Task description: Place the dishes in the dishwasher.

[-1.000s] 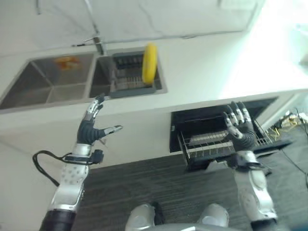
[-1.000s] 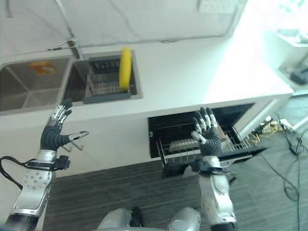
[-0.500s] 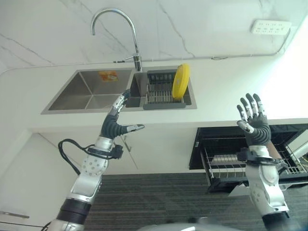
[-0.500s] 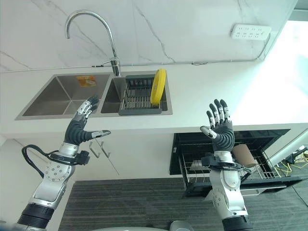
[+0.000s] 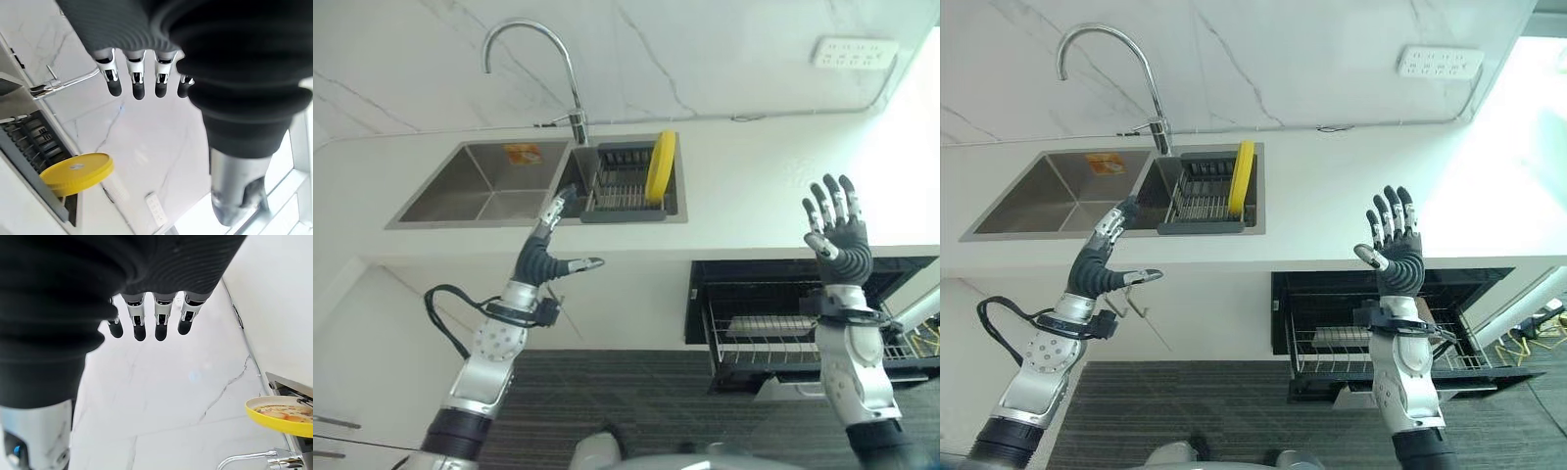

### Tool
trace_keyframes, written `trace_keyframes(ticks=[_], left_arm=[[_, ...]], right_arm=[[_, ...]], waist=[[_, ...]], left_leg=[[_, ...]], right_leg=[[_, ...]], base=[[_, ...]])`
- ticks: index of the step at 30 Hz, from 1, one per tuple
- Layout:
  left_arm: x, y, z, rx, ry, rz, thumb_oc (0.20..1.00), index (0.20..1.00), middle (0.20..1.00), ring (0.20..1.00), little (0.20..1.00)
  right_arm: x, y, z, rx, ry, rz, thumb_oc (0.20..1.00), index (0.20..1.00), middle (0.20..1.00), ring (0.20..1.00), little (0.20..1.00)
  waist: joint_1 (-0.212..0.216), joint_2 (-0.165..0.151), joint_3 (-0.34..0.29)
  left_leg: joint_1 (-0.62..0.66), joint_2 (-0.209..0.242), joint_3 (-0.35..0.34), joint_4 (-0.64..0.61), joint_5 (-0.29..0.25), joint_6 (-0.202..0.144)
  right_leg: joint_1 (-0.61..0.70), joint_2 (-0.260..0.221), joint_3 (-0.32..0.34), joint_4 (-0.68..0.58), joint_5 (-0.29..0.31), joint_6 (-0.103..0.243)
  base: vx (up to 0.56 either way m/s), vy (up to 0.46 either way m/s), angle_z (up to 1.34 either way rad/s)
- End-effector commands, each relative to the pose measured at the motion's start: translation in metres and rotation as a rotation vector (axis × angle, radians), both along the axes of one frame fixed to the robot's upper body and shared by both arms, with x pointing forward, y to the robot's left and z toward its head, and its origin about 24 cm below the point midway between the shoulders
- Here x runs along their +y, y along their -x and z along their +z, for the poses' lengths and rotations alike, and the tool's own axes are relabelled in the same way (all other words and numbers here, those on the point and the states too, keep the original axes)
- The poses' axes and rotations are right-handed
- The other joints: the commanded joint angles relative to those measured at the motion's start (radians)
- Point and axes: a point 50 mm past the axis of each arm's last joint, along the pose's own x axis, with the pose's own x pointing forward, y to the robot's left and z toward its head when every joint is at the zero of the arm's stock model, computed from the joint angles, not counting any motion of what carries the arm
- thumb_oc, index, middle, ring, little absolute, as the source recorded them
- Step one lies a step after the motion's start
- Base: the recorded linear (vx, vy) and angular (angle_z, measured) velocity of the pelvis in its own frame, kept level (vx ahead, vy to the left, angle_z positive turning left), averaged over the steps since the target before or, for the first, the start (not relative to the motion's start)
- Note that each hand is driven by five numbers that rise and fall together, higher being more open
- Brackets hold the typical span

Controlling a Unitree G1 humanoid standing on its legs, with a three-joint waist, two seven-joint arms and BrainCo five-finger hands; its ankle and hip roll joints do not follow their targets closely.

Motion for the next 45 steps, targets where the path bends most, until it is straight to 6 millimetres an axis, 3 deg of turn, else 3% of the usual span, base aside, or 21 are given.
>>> trace_keyframes(ticks=[1,5,9,13,16,18,20,23,26,31,33,45], left_arm=[[0.004,0.008,0.020,-0.127,0.015,-0.004,1.000,1.000,1.000,1.000,1.000],[0.005,0.010,0.018,-0.117,0.008,-0.010,1.000,1.000,1.000,1.000,1.000],[0.007,0.009,0.018,-0.104,-0.024,-0.018,1.000,1.000,1.000,1.000,1.000],[0.009,0.006,0.023,-0.097,-0.059,-0.004,1.000,1.000,1.000,1.000,1.000],[0.008,0.003,0.024,-0.084,-0.072,-0.026,1.000,1.000,1.000,1.000,1.000],[0.009,0.004,0.026,-0.086,-0.087,-0.030,1.000,1.000,1.000,1.000,1.000],[0.012,0.007,0.028,-0.097,-0.098,-0.009,1.000,1.000,1.000,1.000,1.000],[0.011,0.005,0.033,-0.113,-0.096,0.001,1.000,1.000,1.000,1.000,1.000],[0.008,0.003,0.034,-0.127,-0.104,0.009,1.000,1.000,1.000,1.000,1.000],[0.007,0.006,0.029,-0.115,-0.088,0.022,1.000,1.000,1.000,1.000,1.000],[0.010,0.009,0.026,-0.105,-0.087,0.029,1.000,1.000,1.000,1.000,1.000],[0.015,0.013,0.020,-0.097,-0.076,0.068,1.000,1.000,1.000,1.000,1.000]], right_arm=[[-0.002,0.007,0.026,-0.128,0.058,0.000,1.000,1.000,1.000,1.000,1.000],[-0.008,0.008,0.027,-0.134,0.068,-0.018,1.000,1.000,1.000,1.000,1.000],[-0.013,0.012,0.026,-0.122,0.042,-0.029,1.000,1.000,1.000,1.000,1.000],[-0.006,0.010,0.029,-0.136,0.007,-0.018,1.000,1.000,1.000,1.000,1.000],[-0.003,0.010,0.028,-0.132,-0.015,-0.036,1.000,1.000,1.000,1.000,1.000],[0.000,0.011,0.025,-0.127,-0.020,-0.031,1.000,1.000,1.000,1.000,1.000],[0.003,0.010,0.022,-0.119,-0.015,-0.004,1.000,1.000,1.000,1.000,1.000],[0.003,0.009,0.019,-0.119,-0.006,0.002,1.000,1.000,1.000,1.000,1.000],[-0.001,0.005,0.020,-0.129,-0.026,-0.007,1.000,1.000,1.000,1.000,1.000],[-0.009,0.003,0.027,-0.133,-0.010,-0.064,1.000,1.000,1.000,1.000,1.000],[-0.012,0.004,0.028,-0.131,-0.003,-0.078,1.000,1.000,1.000,1.000,1.000],[-0.004,0.003,0.023,-0.088,0.020,-0.037,1.000,1.000,1.000,1.000,1.000]], waist=[[0.007,0.016,-0.035],[0.004,0.030,-0.043],[-0.001,0.035,-0.058],[0.025,0.009,-0.056],[0.037,-0.004,-0.062],[0.046,-0.008,-0.057],[0.053,-0.005,-0.051],[0.032,-0.014,-0.046],[0.022,-0.024,-0.037],[0.032,-0.033,-0.057],[0.028,-0.033,-0.065],[0.005,-0.020,-0.078]], left_leg=[[0.030,0.019,-0.005,0.051,0.090,-0.023],[0.064,0.024,-0.013,0.024,0.067,-0.026],[0.113,-0.017,-0.011,0.013,0.024,-0.005],[0.125,-0.072,-0.013,0.069,-0.053,0.046],[0.103,-0.095,0.006,0.105,-0.078,0.081],[0.104,-0.109,0.026,0.116,-0.096,0.106],[0.118,-0.109,0.059,0.112,-0.107,0.119],[0.136,-0.134,0.048,0.110,-0.113,0.124],[0.147,-0.132,0.047,0.108,-0.120,0.116],[0.169,-0.109,0.077,0.075,-0.115,0.098],[0.182,-0.106,0.084,0.066,-0.117,0.095],[0.226,-0.085,0.112,0.040,-0.118,0.075]], right_leg=[[0.069,-0.036,0.048,-0.016,-0.049,0.008],[0.075,-0.062,0.047,-0.007,-0.060,0.021],[0.079,-0.111,0.031,0.000,-0.047,0.060],[0.049,-0.224,0.009,0.018,-0.001,0.134],[0.036,-0.244,0.011,0.074,-0.003,0.131],[-0.017,-0.265,-0.026,0.179,0.045,0.119],[-0.058,-0.261,-0.074,0.251,0.051,0.108],[-0.090,-0.178,-0.028,0.195,0.011,0.084],[-0.094,-0.201,-0.021,0.115,0.054,0.095],[-0.037,-0.192,-0.070,-0.011,0.069,0.111],[-0.022,-0.183,-0.062,-0.042,0.074,0.106],[0.011,-0.157,-0.050,-0.110,0.095,0.096]], base=[[0.14,0.234,-0.29],[0.13,0.288,-0.21],[0.16,0.372,-0.24],[0.11,0.360,0.05],[0.08,0.263,-0.22],[0.06,0.261,-0.05],[0.05,0.212,-0.27],[0.12,0.071,-0.53],[0.13,-0.150,0.08],[0.13,-0.144,0.16],[0.12,-0.078,-0.07],[0.05,-0.072,-0.10]])
